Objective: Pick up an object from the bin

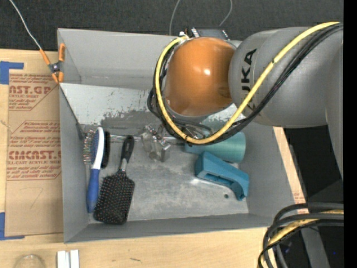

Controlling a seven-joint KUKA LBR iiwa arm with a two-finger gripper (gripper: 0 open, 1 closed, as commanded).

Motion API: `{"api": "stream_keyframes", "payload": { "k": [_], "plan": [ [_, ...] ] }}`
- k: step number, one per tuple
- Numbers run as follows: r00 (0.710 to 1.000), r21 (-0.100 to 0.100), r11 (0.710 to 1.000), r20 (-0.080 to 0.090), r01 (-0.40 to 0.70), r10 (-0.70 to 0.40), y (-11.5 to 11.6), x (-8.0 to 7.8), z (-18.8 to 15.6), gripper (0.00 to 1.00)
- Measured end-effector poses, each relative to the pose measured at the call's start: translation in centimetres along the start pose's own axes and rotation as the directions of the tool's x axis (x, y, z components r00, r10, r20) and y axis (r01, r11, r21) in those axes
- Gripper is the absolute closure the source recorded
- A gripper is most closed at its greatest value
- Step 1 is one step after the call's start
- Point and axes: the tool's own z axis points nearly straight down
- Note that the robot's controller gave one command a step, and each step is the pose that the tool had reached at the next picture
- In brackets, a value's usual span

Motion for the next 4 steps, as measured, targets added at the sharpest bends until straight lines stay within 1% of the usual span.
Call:
{"api": "stream_keyframes", "payload": {
  "k": [1,2,3,4],
  "plan": [
    [1.0,-0.001,1.0,0.006,-0.029,0.029,-0.3,-2.9,1.5,1.0],
    [0.989,-0.003,0.989,0.01,-0.148,0.148,1.3,-2.0,-0.5,1.0],
    [0.988,-0.004,0.988,0.019,-0.156,0.156,2.6,-5.5,-2.6,1.0],
    [0.987,-0.004,0.987,0.015,-0.158,0.158,2.5,-5.3,-2.5,0.0]
  ]
}}
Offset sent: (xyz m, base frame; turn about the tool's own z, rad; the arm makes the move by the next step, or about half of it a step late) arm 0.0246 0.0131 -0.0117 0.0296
